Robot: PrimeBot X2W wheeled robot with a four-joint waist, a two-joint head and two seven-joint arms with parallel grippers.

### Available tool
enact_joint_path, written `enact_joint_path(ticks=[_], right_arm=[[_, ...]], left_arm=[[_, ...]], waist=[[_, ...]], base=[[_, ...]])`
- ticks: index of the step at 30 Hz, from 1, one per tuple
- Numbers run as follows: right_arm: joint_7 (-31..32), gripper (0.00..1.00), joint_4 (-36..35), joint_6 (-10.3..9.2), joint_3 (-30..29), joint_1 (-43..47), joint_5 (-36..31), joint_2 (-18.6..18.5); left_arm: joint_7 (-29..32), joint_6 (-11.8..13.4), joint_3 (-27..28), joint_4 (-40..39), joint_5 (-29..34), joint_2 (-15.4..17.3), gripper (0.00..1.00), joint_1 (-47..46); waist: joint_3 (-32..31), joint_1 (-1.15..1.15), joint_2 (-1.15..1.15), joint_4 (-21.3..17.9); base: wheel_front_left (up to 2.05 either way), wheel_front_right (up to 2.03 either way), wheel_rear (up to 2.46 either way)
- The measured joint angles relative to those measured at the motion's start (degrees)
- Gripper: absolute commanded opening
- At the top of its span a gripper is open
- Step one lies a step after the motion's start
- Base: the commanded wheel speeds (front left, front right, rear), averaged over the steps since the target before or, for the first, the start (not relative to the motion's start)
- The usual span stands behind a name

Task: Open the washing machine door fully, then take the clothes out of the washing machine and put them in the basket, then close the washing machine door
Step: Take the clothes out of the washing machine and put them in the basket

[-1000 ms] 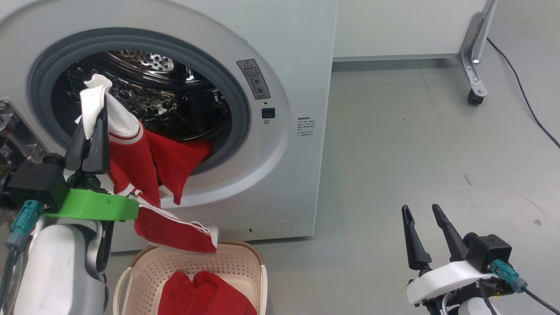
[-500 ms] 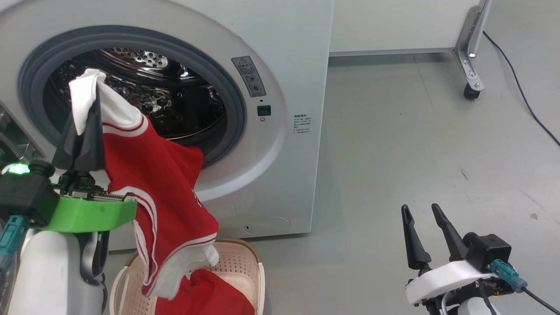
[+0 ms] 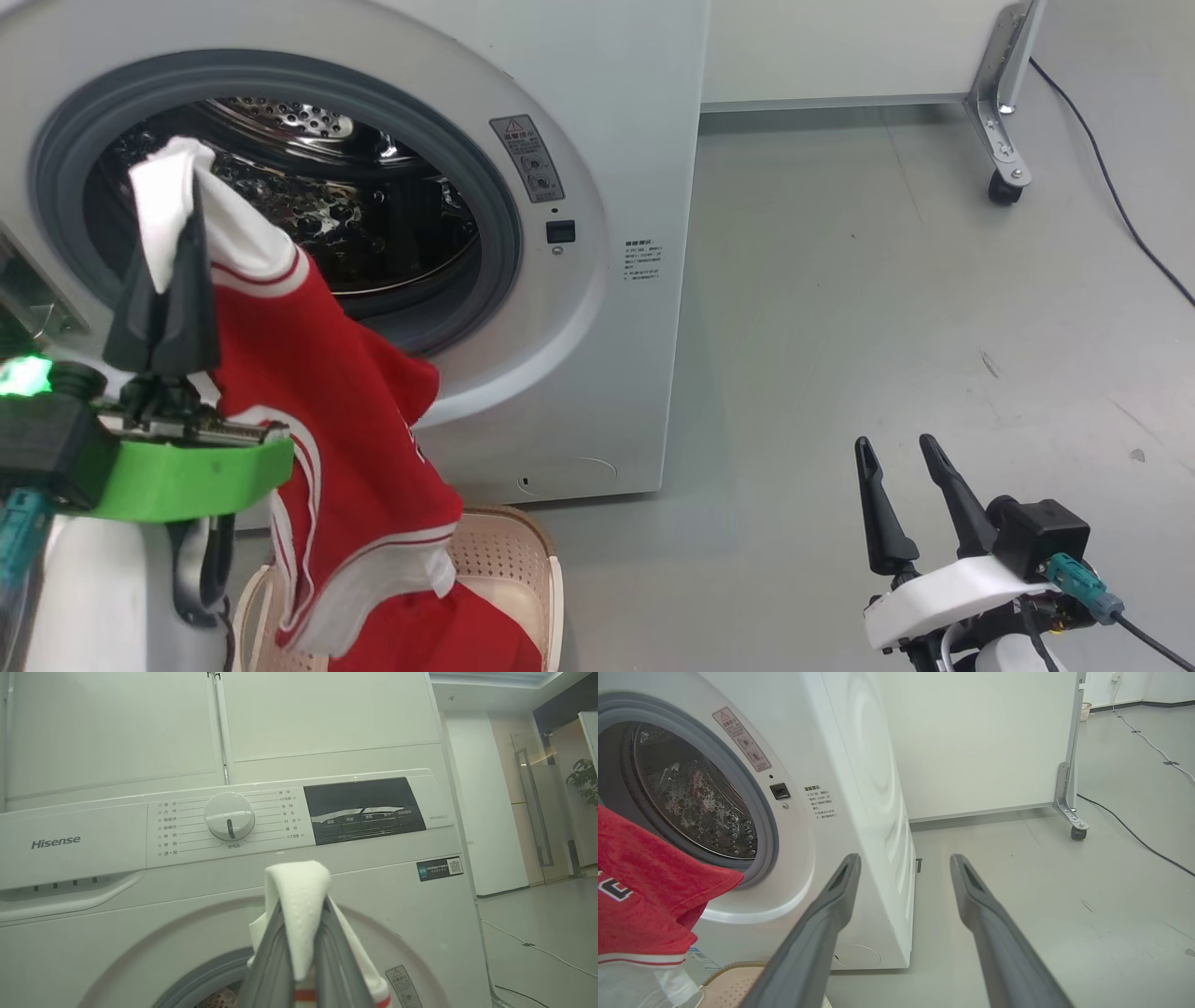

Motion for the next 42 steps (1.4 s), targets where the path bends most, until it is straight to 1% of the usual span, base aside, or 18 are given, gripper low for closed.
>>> enact_joint_path(ticks=[3,6,17,24,31,39,42], right_arm=[[0.0,1.0,0.0,0.0,0.1,0.0,0.0,0.0],[0.0,1.0,0.0,0.01,0.1,0.0,0.0,0.0],[0.0,1.0,-0.8,0.0,0.8,-0.2,-0.5,0.0],[0.0,1.0,-1.7,0.0,1.2,-1.8,-0.6,-0.1],[0.0,1.0,-2.7,0.01,1.5,-4.0,-0.9,-0.2],[0.0,1.0,-3.3,0.01,1.5,-5.8,-0.9,-0.3],[0.0,1.0,-3.6,0.01,1.5,-6.6,-0.9,-0.4]], left_arm=[[0.2,0.0,-1.2,2.4,0.0,-0.2,0.0,2.8],[2.2,0.0,-2.5,4.9,0.0,-0.2,0.0,5.5],[7.1,0.0,-3.4,13.5,-0.1,-0.2,0.0,10.6],[8.6,0.3,-3.6,17.7,0.0,-0.1,0.0,10.6],[10.6,0.3,-5.5,22.6,1.5,0.4,0.0,10.1],[13.2,0.3,-4.9,28.7,0.8,0.6,0.0,5.6],[13.8,0.3,-4.6,30.7,0.8,1.2,0.0,3.8]], waist=[[0.2,0.0,0.0,0.0],[0.5,0.0,0.0,0.0],[3.6,0.0,0.0,-0.7],[6.9,0.0,0.0,-1.4],[11.6,0.0,0.0,-3.0],[16.9,0.0,0.0,-5.0],[19.0,0.0,0.0,-5.8]], base=[[0.0,0.0,0.0],[0.0,0.0,0.0],[0.0,0.0,0.0],[0.0,0.0,0.0],[0.0,0.0,0.0],[0.0,0.0,0.0],[0.0,0.0,0.0]])
